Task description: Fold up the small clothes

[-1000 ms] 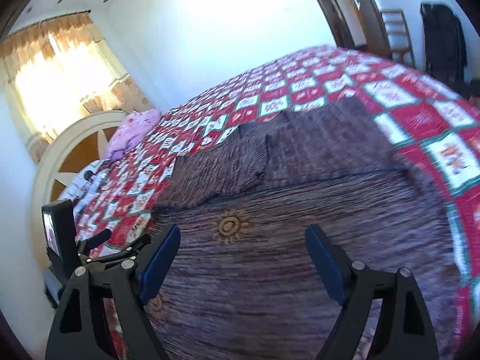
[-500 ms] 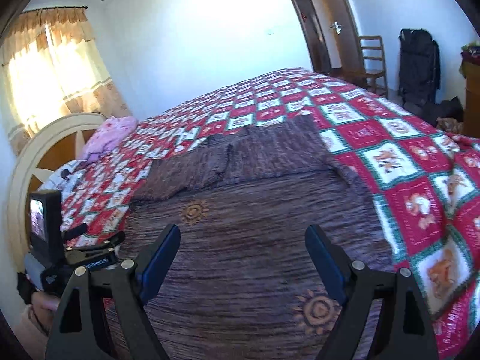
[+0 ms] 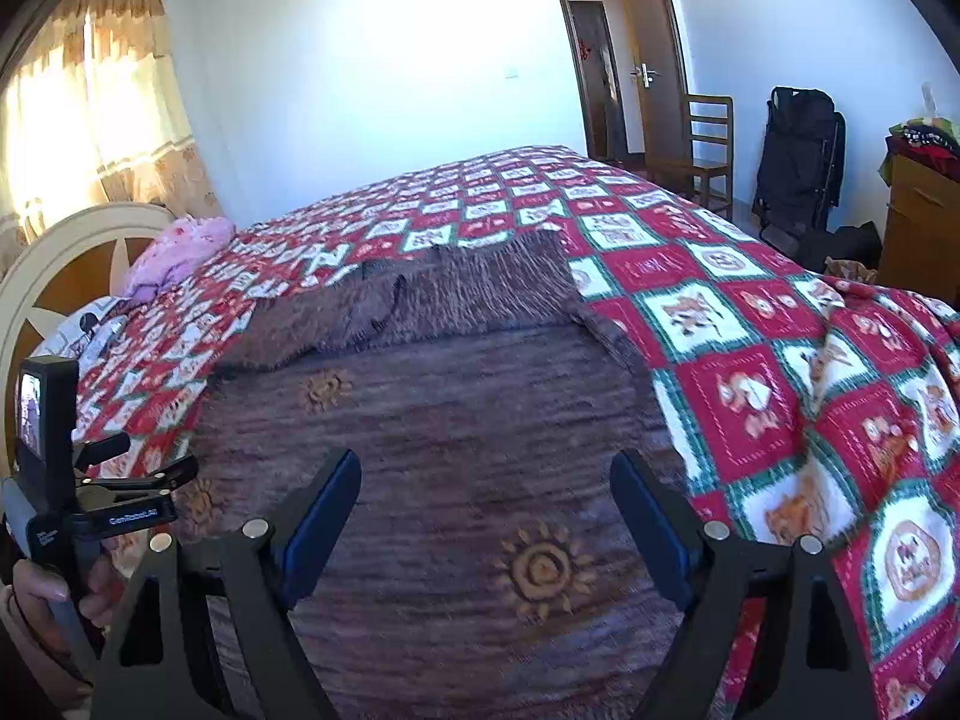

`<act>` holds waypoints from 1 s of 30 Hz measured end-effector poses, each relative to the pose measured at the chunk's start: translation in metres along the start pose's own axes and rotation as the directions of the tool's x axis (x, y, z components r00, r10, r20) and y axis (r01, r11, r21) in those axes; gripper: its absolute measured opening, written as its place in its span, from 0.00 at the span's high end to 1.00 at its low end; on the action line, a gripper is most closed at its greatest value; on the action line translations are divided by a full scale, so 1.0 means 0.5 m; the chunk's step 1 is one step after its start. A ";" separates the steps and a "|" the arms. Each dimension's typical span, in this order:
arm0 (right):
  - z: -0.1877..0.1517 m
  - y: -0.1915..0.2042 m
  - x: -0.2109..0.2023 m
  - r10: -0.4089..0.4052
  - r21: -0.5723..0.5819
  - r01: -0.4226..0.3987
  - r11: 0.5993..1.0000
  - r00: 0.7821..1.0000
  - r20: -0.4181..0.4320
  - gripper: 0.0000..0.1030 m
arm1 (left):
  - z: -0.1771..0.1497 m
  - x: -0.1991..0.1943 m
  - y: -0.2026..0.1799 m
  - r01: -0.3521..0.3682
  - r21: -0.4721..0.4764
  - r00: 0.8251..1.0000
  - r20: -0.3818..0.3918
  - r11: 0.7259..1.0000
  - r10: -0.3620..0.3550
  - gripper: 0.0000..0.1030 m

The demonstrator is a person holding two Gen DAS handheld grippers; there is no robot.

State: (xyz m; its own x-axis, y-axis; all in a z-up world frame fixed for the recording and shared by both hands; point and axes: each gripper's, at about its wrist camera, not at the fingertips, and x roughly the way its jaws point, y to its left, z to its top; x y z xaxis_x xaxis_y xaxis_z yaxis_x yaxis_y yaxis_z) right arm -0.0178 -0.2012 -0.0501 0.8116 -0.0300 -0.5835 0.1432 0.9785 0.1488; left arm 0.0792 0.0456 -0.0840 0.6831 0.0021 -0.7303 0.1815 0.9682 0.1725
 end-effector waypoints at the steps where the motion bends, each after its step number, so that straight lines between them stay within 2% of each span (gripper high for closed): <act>1: -0.006 -0.005 -0.005 -0.001 -0.002 0.001 1.000 1.000 -0.002 0.17 | -0.009 0.000 0.000 0.001 0.006 1.000 -0.009 1.000 -0.001 0.00; 6: -0.046 -0.033 -0.018 -0.027 0.005 0.027 1.000 0.999 -0.032 0.17 | -0.051 -0.006 -0.006 -0.015 0.038 0.999 -0.037 0.999 0.017 0.00; 10: -0.078 -0.056 -0.031 -0.036 0.011 0.037 0.999 0.997 -0.063 0.17 | -0.078 -0.016 -0.001 0.001 0.046 0.999 -0.054 0.999 0.001 0.00; 15: -0.123 -0.093 -0.062 -0.036 0.046 0.040 0.998 0.995 -0.095 0.17 | -0.125 -0.030 0.031 0.104 0.022 0.990 -0.099 0.994 -0.102 0.00; 18: -0.143 -0.108 -0.075 -0.035 0.051 0.041 0.998 0.994 -0.106 0.17 | -0.148 -0.034 0.050 0.135 0.002 0.984 -0.113 0.991 -0.134 0.00; 21: -0.155 -0.111 -0.074 -0.028 0.052 0.035 0.998 0.992 -0.123 0.25 | -0.167 -0.033 0.065 0.181 -0.036 0.972 -0.148 0.983 -0.184 0.00; 24: -0.158 -0.114 -0.062 -0.056 0.042 0.063 0.997 0.989 -0.137 0.25 | -0.181 -0.033 0.082 0.215 -0.085 0.960 -0.167 0.973 -0.226 0.01; 27: -0.159 -0.119 -0.041 -0.093 0.032 0.099 0.995 0.983 -0.159 0.25 | -0.195 -0.028 0.109 0.249 -0.154 0.943 -0.187 0.956 -0.275 0.09; 30: -0.156 -0.114 -0.030 -0.152 -0.004 0.153 0.988 0.977 -0.146 0.25 | -0.205 -0.039 0.120 0.248 -0.164 0.944 -0.180 0.955 -0.276 0.10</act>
State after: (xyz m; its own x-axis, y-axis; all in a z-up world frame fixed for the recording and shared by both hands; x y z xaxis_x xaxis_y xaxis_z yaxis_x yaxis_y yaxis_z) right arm -0.0823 -0.2409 -0.1119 0.6888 -0.1484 -0.7096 0.2639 0.9630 0.0548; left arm 0.0042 0.1292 -0.1273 0.4674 -0.2207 -0.8561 0.2269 0.9659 -0.1251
